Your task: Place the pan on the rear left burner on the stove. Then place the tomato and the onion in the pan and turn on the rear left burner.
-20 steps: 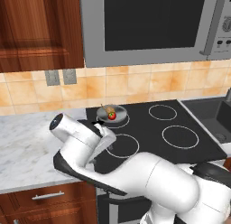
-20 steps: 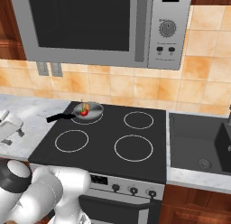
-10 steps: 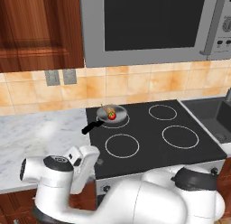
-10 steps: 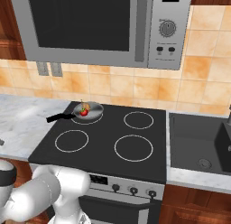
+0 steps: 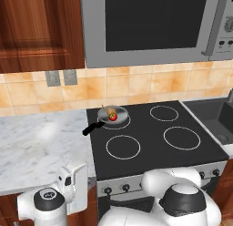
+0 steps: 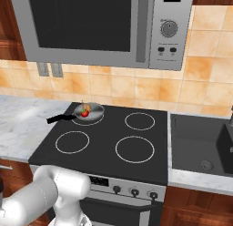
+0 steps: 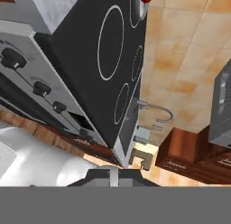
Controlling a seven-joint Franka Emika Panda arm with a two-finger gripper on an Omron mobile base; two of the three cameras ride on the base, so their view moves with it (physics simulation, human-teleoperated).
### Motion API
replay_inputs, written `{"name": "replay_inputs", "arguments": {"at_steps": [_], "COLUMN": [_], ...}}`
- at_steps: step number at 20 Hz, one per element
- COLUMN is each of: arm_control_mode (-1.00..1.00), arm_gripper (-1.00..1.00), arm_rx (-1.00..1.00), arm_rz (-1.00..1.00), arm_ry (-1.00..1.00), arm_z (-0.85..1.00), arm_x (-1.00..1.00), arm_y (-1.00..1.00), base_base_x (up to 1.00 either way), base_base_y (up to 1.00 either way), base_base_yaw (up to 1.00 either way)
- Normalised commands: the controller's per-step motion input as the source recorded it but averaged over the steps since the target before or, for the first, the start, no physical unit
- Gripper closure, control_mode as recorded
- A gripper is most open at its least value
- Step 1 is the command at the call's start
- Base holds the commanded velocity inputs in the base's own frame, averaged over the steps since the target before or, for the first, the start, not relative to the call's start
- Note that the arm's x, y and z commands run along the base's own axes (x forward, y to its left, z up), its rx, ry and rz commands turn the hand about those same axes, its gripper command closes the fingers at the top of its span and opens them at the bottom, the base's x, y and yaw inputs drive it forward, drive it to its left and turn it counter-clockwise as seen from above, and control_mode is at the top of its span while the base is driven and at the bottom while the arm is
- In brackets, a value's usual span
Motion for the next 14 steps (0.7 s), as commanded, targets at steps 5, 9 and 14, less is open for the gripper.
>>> {"name": "replay_inputs", "arguments": {"at_steps": [5,9,14], "arm_control_mode": [-1.0,-1.0,-1.0], "arm_gripper": [1.0,1.0,1.0], "arm_rx": [-0.05,-0.01,0.0], "arm_rz": [0.23,0.24,0.21], "arm_ry": [0.14,0.14,0.11], "arm_z": [-0.57,-0.53,-0.3], "arm_x": [0.1,0.06,-0.1], "arm_y": [0.0,0.0,-0.02], "base_base_x": [0.0,0.0,0.0], "base_base_y": [0.0,0.0,0.0], "base_base_yaw": [0.0,0.0,0.0]}}
